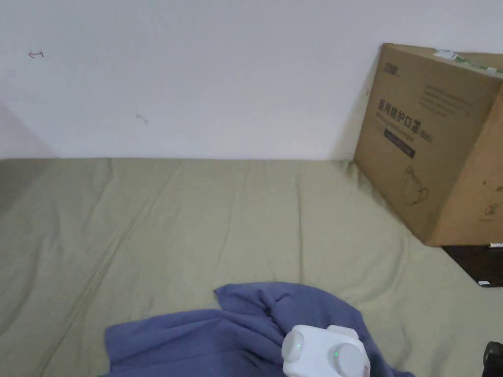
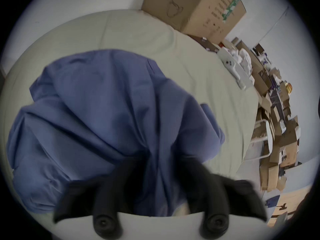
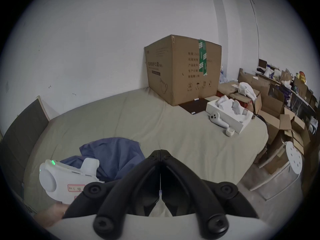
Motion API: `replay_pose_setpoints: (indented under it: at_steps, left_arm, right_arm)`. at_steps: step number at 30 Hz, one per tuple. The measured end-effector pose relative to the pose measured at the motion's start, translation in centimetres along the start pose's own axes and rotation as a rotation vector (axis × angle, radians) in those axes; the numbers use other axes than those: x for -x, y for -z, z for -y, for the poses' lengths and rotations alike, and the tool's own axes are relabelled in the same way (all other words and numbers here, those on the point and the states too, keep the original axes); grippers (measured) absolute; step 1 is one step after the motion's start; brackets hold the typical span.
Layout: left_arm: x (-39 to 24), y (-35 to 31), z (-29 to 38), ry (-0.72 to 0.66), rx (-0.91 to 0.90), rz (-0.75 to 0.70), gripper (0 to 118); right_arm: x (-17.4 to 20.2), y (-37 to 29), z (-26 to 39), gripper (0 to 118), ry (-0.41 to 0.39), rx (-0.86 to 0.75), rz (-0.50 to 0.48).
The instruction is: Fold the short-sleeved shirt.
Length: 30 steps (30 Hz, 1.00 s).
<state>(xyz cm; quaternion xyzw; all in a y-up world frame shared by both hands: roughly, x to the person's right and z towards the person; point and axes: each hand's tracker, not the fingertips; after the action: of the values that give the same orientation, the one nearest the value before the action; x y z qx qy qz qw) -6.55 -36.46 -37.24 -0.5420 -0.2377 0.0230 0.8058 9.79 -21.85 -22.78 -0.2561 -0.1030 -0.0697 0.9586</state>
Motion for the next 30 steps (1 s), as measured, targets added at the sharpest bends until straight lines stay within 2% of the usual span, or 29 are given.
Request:
replay_pose_setpoints:
  at_steps: [2,3,5,7,8,9,10,11,14,19,23,24,25,26,27,28,30]
  left_arm:
    - [0.1,0.0,0.2,-0.021,0.037,0.011,109]
    - [0.7,-0.7,0.3,-0.024,0.037,0.034,115]
    - [1.2,-2.5,-0.2,-0.053,-0.019,0.033,109]
    - [2.4,-4.5,-0.9,-0.067,-0.056,0.007,103]
    - [3.0,-6.0,-1.0,-0.064,-0.105,0.023,87]
    - [3.6,-7.4,-1.0,-0.061,-0.132,0.021,66]
    - [4.2,-9.0,-0.7,-0.060,-0.147,-0.003,39]
    - [5.4,-10.2,-0.2,-0.038,-0.168,-0.035,4]
    - [8.6,-13.0,4.2,-0.030,-0.213,-0.174,0]
    - [16.0,-14.7,10.6,-0.259,-0.189,-0.223,0]
    - [22.1,-17.7,11.0,-0.440,-0.232,-0.226,0]
    - [23.6,-18.6,10.5,-0.456,-0.244,-0.222,5]
    - [24.9,-19.6,9.7,-0.460,-0.256,-0.256,26]
    - [26.0,-20.0,8.8,-0.450,-0.254,-0.273,61]
    - [27.2,-20.4,7.7,-0.438,-0.239,-0.305,82]
    - [28.7,-20.6,6.6,-0.453,-0.253,-0.330,92]
    - [31.7,-19.9,4.5,-0.495,-0.253,-0.353,91]
  right_arm:
    - [0.0,0.5,0.3,0,0.021,0.015,-0.011]
    - [0.2,0.8,0.3,0,0.029,0.024,-0.023]
    - [1.1,1.1,0.2,0,0.023,0.028,-0.050]
    - [2.3,1.0,0.1,0,-0.020,0.017,-0.074]
    - [3.0,0.9,0.1,0,-0.045,0.011,-0.087]
    - [2.8,1.6,0.1,0,-0.062,0.007,-0.098]
    - [3.2,1.7,0.1,0,-0.071,0.003,-0.113]
    - [3.8,1.7,0.1,0,-0.071,0.006,-0.132]
    - [6.1,1.2,0.7,0,-0.053,-0.002,-0.215]
    - [9.9,1.4,2.2,0,-0.118,0.036,-0.270]
    - [12.1,1.7,2.9,0,-0.144,0.062,-0.311]
    - [12.5,2.0,2.9,0,-0.152,0.066,-0.312]
    - [12.8,2.2,2.9,0,-0.159,0.072,-0.312]
    - [13.1,2.5,2.9,0,-0.164,0.078,-0.314]
    - [13.2,2.8,2.9,0,-0.167,0.082,-0.316]
    - [13.4,3.1,2.9,0,-0.168,0.088,-0.319]
    - [13.4,3.9,2.8,0,-0.173,0.098,-0.317]
